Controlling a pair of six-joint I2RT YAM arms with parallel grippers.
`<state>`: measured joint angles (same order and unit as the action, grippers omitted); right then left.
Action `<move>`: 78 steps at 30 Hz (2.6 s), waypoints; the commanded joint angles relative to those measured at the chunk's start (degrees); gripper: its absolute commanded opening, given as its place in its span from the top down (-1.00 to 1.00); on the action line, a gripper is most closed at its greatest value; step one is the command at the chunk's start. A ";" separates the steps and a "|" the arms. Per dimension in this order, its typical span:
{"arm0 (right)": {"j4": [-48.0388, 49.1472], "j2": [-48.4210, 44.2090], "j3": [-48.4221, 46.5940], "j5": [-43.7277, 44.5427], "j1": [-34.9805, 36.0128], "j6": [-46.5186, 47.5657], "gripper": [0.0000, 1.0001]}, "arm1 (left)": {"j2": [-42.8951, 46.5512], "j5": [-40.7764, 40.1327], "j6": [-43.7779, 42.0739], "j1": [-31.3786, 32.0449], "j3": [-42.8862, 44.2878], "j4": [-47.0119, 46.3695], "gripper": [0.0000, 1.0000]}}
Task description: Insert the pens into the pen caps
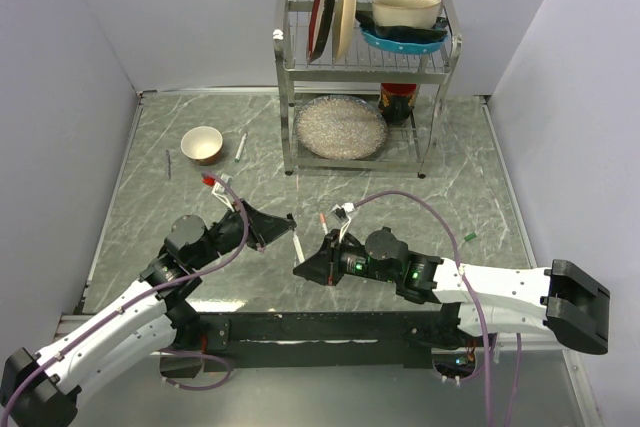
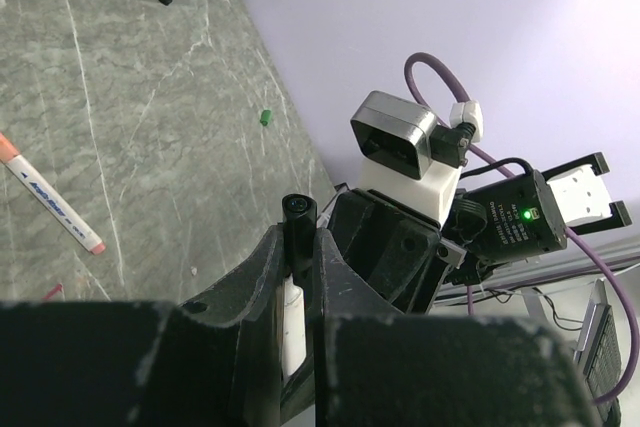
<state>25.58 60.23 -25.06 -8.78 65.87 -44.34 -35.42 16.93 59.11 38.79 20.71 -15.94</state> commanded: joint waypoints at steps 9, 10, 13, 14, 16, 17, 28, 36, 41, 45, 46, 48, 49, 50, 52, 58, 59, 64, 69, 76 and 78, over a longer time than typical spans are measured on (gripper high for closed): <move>1.84 -1.69 -1.22 1.57 0.93 -0.22 1.00 | 0.79 -1.02 -2.16 0.06 2.49 0.92 0.98; 1.84 -1.95 -1.22 1.66 0.93 -0.22 1.00 | 0.70 -1.02 -2.07 0.06 2.49 0.92 0.98; 1.49 -1.96 -1.31 2.18 1.02 -0.31 1.00 | 0.61 -0.41 -1.98 0.06 2.23 0.48 0.98; 1.23 -1.87 -1.40 2.44 1.02 -0.31 1.00 | 0.79 -0.23 -1.72 0.06 2.14 -0.13 0.98; 1.05 -1.61 -1.75 2.80 1.02 -0.22 1.00 | 1.05 0.73 -1.20 0.15 1.44 -0.58 0.98; 0.35 -1.60 -2.36 3.50 1.02 -0.22 1.00 | 1.31 1.17 -0.84 0.15 0.57 -1.62 0.98; -5.19 -0.11 -9.48 7.19 0.84 2.24 1.00 | 2.28 4.52 0.84 0.15 -2.61 -4.36 0.98; -6.69 -0.02 -12.12 8.69 0.40 4.07 1.00 | 3.16 7.68 -1.28 0.15 -3.13 -3.74 0.98; -5.81 -0.64 -11.94 6.24 0.40 8.21 1.00 | 5.36 6.80 -1.89 0.15 -1.56 -0.42 0.21; -3.18 -1.60 -9.93 1.93 0.40 8.65 1.00 | 9.04 4.70 -2.77 0.15 1.43 3.64 -0.34; -2.56 -1.60 -9.31 1.14 0.49 8.48 1.00 | 9.49 4.52 -3.21 0.15 2.05 4.16 -0.41; -1.68 -1.52 -8.96 -0.62 0.67 8.22 1.00 | 10.37 3.82 -3.83 0.15 3.37 5.39 -0.56; -1.59 -1.52 -8.87 -1.15 0.93 8.30 1.00 | 10.46 3.64 -4.87 0.15 4.16 5.83 -0.59; -1.42 -1.52 -8.87 -1.68 1.10 8.21 1.00 | 10.37 3.12 -5.58 0.15 4.69 6.53 -0.63; -1.24 -1.86 -8.69 -2.73 1.46 8.21 1.00 | 9.49 2.41 -7.51 0.15 6.35 9.43 -0.68; -0.89 -3.10 -7.55 -3.79 2.25 7.60 1.00 | 7.38 1.00 -9.54 0.06 9.08 11.11 -0.61; -0.54 -3.36 -7.37 -3.88 2.51 7.51 1.00 | 6.95 0.91 -9.80 0.15 9.26 11.20 -0.58; -0.45 -3.98 -6.58 -3.62 3.22 7.25 1.00 | 6.15 0.47 -10.33 0.15 10.23 11.29 -0.38; -0.18 -3.54 -6.41 -3.71 3.66 7.16 1.00 | 6.15 0.91 -10.16 0.15 10.40 10.59 -0.09; -0.10 -2.75 -7.28 -2.74 3.66 7.25 1.00 | 5.27 7.06 -8.14 0.06 8.92 8.74 0.73; 0.08 -2.75 -7.72 -1.87 3.66 7.25 1.00 | 4.92 9.35 -6.39 0.15 8.04 7.69 0.98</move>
<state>21.32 58.15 -31.59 -12.05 69.08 -37.65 -29.67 21.19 50.94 38.85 29.06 -5.41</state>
